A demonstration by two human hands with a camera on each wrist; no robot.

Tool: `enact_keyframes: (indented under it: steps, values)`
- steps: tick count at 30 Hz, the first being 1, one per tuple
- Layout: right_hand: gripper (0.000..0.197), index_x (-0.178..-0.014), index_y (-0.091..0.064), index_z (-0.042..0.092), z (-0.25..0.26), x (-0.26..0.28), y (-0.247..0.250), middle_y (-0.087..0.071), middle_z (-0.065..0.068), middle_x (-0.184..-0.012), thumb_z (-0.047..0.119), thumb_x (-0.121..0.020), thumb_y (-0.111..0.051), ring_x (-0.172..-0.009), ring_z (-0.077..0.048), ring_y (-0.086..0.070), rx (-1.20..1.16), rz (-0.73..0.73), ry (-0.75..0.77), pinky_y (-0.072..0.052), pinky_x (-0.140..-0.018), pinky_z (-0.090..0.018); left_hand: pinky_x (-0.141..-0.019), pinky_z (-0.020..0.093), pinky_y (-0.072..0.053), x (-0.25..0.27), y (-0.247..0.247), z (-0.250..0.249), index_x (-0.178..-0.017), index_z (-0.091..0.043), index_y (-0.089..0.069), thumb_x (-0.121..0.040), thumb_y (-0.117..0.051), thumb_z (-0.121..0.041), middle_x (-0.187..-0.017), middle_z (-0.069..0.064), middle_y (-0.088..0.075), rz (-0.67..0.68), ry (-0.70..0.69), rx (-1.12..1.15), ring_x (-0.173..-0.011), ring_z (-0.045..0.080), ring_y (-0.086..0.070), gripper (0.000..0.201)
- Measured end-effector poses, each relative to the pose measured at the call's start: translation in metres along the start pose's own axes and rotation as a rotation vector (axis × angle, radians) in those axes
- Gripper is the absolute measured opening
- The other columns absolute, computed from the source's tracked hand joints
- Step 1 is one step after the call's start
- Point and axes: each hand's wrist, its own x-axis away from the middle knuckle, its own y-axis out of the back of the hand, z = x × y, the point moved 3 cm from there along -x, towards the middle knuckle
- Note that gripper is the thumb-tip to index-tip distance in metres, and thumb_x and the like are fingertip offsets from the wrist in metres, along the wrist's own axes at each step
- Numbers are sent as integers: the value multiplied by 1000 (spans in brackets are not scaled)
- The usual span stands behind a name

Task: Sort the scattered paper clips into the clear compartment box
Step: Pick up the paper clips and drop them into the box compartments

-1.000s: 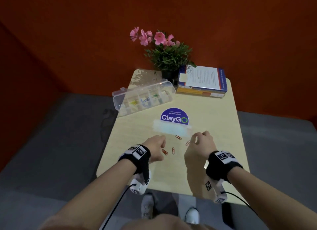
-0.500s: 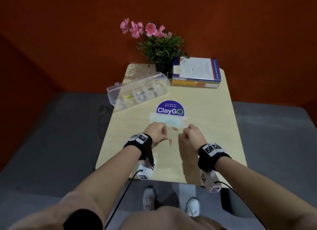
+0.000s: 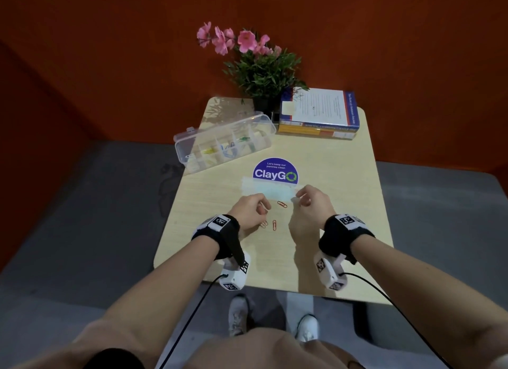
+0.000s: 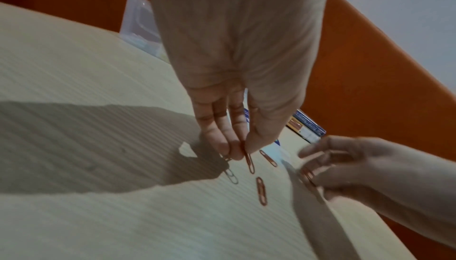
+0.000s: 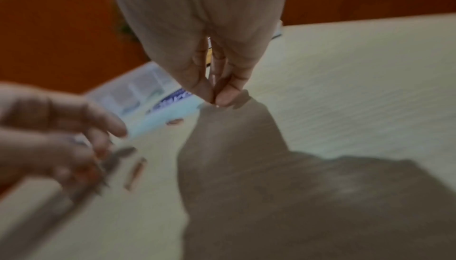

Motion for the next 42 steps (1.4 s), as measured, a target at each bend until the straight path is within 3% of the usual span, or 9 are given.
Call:
enact_keyframes:
  steps: [5, 10, 15, 21, 26, 29, 32, 36, 42]
  values:
    - [31, -111, -65, 7, 24, -18, -17, -54, -15, -115, 7, -81, -57, -107, -28, -56, 174, 146, 168, -43, -92, -29, -76, 26, -52, -2, -11, -9, -97, -13, -69, -80, -60, -5, -80, 2, -67, -47, 28, 122, -76, 17, -63, 21]
    - [24, -107, -63, 6, 24, -23, -19, -54, -16, -114, 8, -83, -58, -102, -31, -58, 288, 179, 191, -44, -87, -32, -55, 17, -49, 5, -12, -2, -92, -14, -64, -79, -61, 4, -66, -2, -56, -86, 87, 361, -60, 11, -54, 22]
    - [19, -102, -62, 2, 28, -23, -20, -55, -15, -108, 7, -85, -55, -104, -31, -55, 348, 213, 215, -40, -84, -30, -44, 3, -41, 8, -12, -4, -94, -11, -61, -78, -63, 6, -65, -1, -51, -72, 67, 316, -57, 9, -48, 23]
    - [14, -92, -60, 6, 34, -24, -20, -53, -20, -115, 5, -86, -47, -106, -34, -54, 433, 300, 227, -42, -86, -33, -59, 27, -48, 3, -20, -5, -83, -17, -60, -76, -67, -3, -63, -3, -52, -118, 121, 144, -62, 21, -54, 17]
    - [18, -90, -66, 0, 29, -20, -15, -67, -17, -101, 6, -85, -50, -99, -32, -59, 333, 249, 213, -41, -75, -28, -66, 38, -59, 5, -21, -3, -71, -27, -58, -70, -72, -15, -69, -1, -60, -156, 180, 149, -62, 21, -59, 19]
    - [15, -83, -64, 9, 15, -15, -10, -66, -2, -79, 2, -82, -51, -82, -23, -58, 113, 192, 137, -40, -62, -16, -60, 38, -57, 6, -22, -5, -73, -24, -58, -70, -72, -8, -64, 0, -58, -143, 187, 169, -57, 22, -58, 21]
    - [17, -92, -63, 13, 6, -12, -7, -64, -5, -80, 2, -82, -54, -73, -20, -56, -13, 191, 96, -40, -58, -18, -54, 35, -51, 5, -29, -10, -77, -14, -57, -66, -74, -5, -60, 7, -62, -116, 217, 224, -49, 25, -57, 21]
    - [22, -101, -67, 11, 16, -9, -13, -71, -15, -87, 5, -81, -60, -82, -26, -62, 156, 228, 218, -45, -71, -27, -60, 40, -58, 2, -37, -16, -72, -13, -55, -62, -76, -9, -68, 13, -66, -129, 298, 141, -50, 28, -63, 24]
    - [19, -100, -65, 6, 35, -14, -11, -67, -14, -105, 5, -83, -55, -101, -31, -59, 444, 320, 355, -36, -70, -26, -78, 42, -61, -3, -30, -25, -74, -2, -68, -70, -73, -9, -73, 15, -72, -12, 272, -116, -74, 30, -73, 9]
